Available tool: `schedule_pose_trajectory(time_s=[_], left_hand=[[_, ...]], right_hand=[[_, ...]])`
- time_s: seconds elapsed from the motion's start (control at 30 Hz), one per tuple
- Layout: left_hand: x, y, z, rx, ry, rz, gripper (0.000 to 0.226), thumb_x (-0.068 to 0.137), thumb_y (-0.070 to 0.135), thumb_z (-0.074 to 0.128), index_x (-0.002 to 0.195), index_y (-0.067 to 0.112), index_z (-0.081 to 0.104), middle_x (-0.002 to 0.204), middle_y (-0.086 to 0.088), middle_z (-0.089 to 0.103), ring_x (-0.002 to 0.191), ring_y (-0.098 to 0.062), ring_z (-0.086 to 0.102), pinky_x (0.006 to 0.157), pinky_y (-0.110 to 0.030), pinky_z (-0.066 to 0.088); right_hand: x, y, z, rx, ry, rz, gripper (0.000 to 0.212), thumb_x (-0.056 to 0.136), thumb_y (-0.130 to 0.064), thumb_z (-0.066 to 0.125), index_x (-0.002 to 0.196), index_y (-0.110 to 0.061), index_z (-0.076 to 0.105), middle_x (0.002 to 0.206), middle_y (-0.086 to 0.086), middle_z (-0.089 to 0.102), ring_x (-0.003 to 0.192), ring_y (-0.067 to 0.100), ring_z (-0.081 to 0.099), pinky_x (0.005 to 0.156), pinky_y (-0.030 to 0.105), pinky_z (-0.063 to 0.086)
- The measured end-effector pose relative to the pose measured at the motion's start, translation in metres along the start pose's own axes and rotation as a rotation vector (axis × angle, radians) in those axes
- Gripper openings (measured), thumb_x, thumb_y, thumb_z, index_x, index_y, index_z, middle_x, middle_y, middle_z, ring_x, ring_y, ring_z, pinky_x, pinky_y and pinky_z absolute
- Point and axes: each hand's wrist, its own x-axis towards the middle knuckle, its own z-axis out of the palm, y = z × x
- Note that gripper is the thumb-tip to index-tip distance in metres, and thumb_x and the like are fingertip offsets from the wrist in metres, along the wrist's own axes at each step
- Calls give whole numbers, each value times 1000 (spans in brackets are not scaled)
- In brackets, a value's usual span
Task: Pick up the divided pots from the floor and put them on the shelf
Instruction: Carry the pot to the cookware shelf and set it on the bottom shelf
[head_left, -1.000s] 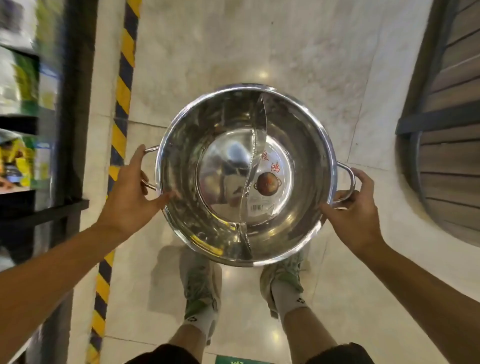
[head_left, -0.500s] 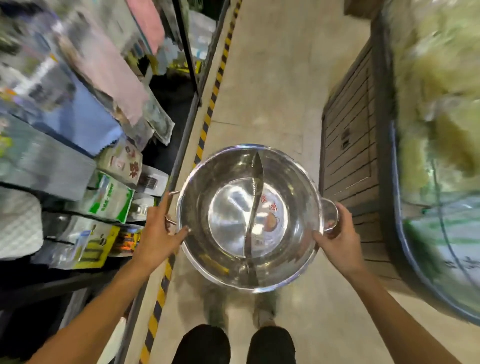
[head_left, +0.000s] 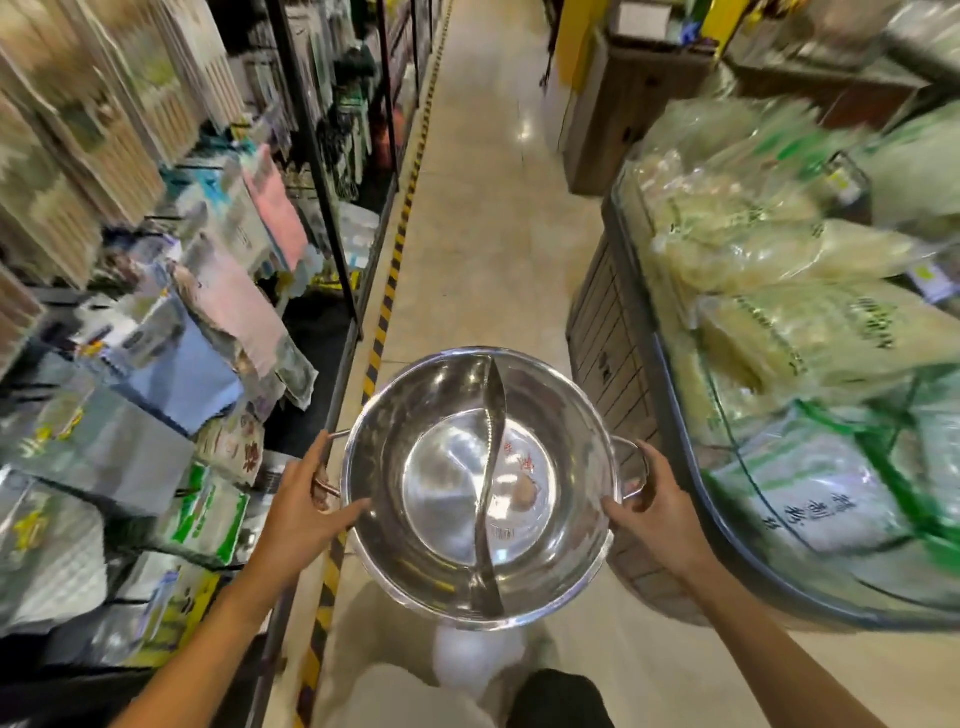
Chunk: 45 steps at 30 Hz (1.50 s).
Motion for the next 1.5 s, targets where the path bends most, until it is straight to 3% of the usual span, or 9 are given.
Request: schedule_pose_trajectory(time_s=[0.3, 0.47, 0.63, 0.77, 0.87, 1.1, 1.23, 1.37, 1.5], left_hand=[[-11, 26, -3, 9, 159, -114, 105, 69, 34, 87, 154, 32, 25, 152, 5, 33, 126, -1, 36, 97, -7, 32], [-50, 36, -4, -16, 336, -268, 103, 70, 33, 86, 152, 41, 25, 139, -8, 42, 119, -19, 51, 107, -44, 44], [-132, 38, 14, -55, 572, -429, 103, 67, 37, 85, 152, 39, 27, 127, -14, 43, 117, -42, 50, 96, -52, 51], [-228, 31, 41, -43, 762, -607, 104, 65, 50, 82, 151, 44, 24, 128, -7, 47, 118, -33, 51, 99, -50, 49], [-312, 33, 66, -95, 975, -677, 107, 60, 51, 82, 151, 42, 25, 117, 1, 47, 101, -24, 55, 78, -24, 55], [-517, 66, 151, -124, 1386, -838, 100, 64, 39, 88, 148, 37, 33, 93, -8, 55, 67, -14, 56, 55, -31, 51], [-619, 96, 217, -90, 1586, -942, 95, 60, 44, 87, 136, 54, 31, 82, -6, 49, 62, -19, 55, 53, -32, 49], [-715, 118, 288, -155, 1738, -1035, 103, 57, 52, 84, 147, 40, 36, 95, -6, 49, 73, -22, 56, 61, -26, 52], [-805, 144, 360, -127, 1842, -1129, 102, 59, 58, 82, 147, 41, 33, 97, -1, 49, 75, -22, 55, 65, -27, 53]], right_hand=[[65, -16, -1, -26, -152, -120, 92, 75, -34, 85, 152, -29, 35, 83, -14, 70, 72, 4, 69, 58, 12, 52], [122, -37, 19, -67, -294, -233, 90, 78, -40, 81, 153, -30, 33, 77, -9, 69, 73, -1, 67, 60, 20, 48], [142, -63, 67, -154, -489, -416, 90, 80, -46, 78, 154, -31, 28, 81, -11, 70, 69, 0, 67, 56, 21, 47], [127, -84, 117, -217, -729, -567, 93, 77, -46, 81, 152, -32, 28, 84, -14, 71, 71, 4, 68, 58, 26, 51], [83, -101, 154, -231, -909, -648, 91, 75, -47, 79, 150, -41, 29, 80, -16, 71, 68, -1, 68, 53, 17, 46], [-79, -126, 212, -271, -1288, -912, 94, 70, -48, 82, 150, -38, 34, 84, -35, 68, 68, -8, 67, 53, 18, 46], [-193, -119, 211, -292, -1438, -1110, 91, 74, -41, 84, 151, -35, 35, 84, -40, 66, 66, -10, 67, 54, 12, 49], [-301, -96, 189, -327, -1538, -1209, 91, 70, -53, 80, 148, -44, 34, 68, -20, 70, 67, -10, 65, 49, 13, 43], [-406, -57, 173, -342, -1720, -1313, 81, 70, -58, 75, 140, -51, 35, 81, -26, 71, 71, -4, 69, 54, 23, 54]])
